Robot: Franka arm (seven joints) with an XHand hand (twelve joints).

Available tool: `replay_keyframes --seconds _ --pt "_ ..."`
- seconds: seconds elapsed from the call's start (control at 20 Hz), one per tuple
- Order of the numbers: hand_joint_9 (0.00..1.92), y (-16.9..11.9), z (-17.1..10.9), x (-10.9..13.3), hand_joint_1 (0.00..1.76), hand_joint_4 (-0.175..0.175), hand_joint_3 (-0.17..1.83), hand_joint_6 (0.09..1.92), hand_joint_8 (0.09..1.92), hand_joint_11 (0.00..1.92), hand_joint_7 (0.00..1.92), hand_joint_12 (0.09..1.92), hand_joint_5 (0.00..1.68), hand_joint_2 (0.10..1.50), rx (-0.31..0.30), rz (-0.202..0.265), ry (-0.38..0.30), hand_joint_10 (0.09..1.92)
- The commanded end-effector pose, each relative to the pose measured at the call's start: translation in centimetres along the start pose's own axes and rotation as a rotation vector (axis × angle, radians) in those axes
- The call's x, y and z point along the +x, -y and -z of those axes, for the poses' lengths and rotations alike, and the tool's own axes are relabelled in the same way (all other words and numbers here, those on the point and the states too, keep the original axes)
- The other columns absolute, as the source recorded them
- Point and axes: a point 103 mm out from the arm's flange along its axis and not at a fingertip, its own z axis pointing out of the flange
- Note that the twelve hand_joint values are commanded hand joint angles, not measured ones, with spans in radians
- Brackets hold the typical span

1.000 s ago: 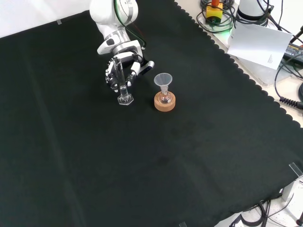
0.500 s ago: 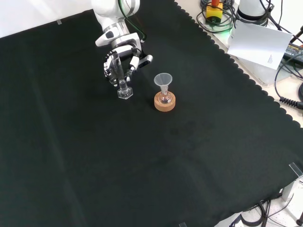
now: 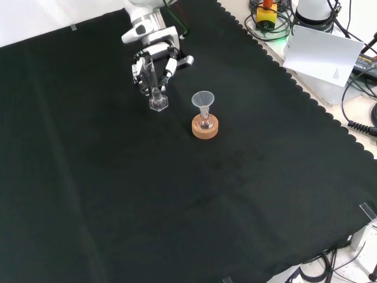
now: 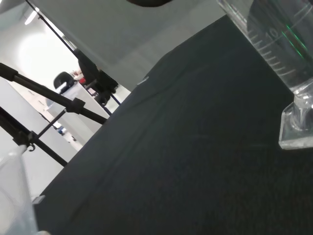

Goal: Pick up the graduated cylinder.

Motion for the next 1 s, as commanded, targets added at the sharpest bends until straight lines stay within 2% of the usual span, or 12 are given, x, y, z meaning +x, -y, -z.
replay_keyframes --seconds 0.05,0.4,0.8,1.0 --pt "1.4 3.5 3.8 2.0 1.26 -0.175 0.0 0.98 0.98 1.18 1.01 0.89 0.98 1.11 0.037 -0.035 0.124 0.09" --pt "1.4 7.2 6.0 4.7 1.26 -0.175 0.0 0.98 0.97 1.19 1.01 0.88 0.98 1.11 0.13 -0.041 0.229 0.09" --pt "1.41 10.8 7.0 7.0 1.26 -0.175 0.0 0.97 0.97 1.19 1.01 0.87 0.98 1.11 0.195 -0.064 0.281 0.09" --pt "1.41 12.1 7.4 7.1 1.26 -0.175 0.0 0.97 0.97 1.2 1.01 0.86 0.98 1.11 0.265 -0.072 0.322 0.09"
